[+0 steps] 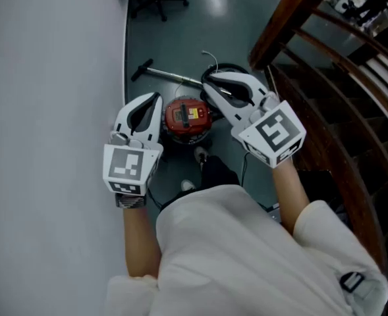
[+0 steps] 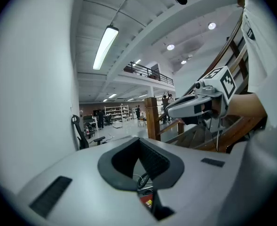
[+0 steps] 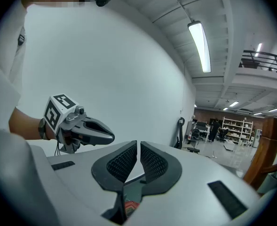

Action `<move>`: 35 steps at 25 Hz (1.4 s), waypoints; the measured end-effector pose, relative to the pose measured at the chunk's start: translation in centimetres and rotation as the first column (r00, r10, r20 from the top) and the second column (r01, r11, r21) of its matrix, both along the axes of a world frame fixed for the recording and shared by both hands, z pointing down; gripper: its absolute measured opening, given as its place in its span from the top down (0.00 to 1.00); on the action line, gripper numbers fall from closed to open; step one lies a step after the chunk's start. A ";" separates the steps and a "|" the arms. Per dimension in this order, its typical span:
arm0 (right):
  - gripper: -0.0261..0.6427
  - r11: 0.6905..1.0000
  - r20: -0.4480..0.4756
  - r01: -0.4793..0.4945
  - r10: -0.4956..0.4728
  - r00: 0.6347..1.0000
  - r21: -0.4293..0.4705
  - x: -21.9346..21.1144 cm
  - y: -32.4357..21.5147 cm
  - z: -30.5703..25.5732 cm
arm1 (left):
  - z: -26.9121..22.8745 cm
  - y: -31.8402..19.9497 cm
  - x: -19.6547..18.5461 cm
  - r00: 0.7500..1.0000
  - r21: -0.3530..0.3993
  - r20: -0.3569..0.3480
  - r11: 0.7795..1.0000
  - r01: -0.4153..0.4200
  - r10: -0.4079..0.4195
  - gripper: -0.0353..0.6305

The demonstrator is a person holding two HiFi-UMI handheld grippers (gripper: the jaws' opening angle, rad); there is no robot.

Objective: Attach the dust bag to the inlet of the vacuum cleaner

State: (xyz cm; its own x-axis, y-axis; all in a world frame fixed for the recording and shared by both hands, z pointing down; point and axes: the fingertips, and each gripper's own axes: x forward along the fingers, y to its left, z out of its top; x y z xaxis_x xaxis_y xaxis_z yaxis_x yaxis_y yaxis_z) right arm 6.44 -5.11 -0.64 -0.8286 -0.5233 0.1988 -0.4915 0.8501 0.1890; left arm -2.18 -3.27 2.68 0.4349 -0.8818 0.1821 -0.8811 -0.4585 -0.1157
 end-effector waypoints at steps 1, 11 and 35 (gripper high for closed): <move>0.89 1.000 0.004 0.001 -0.001 1.000 0.005 -0.2 0.0 -0.6 | -0.7 0.1 -0.3 1.000 0.014 0.001 1.000 0.004 -0.005 0.94; 0.89 0.995 0.037 -0.001 -0.003 0.999 0.099 -1.2 0.2 -5.2 | -6.4 0.4 -1.6 0.999 0.119 0.032 0.993 0.001 -0.005 0.94; 0.92 0.981 0.072 -0.015 0.001 0.997 0.191 -0.2 3.7 -10.4 | -13.4 4.7 -1.0 0.995 0.258 0.097 0.966 0.001 -0.027 0.94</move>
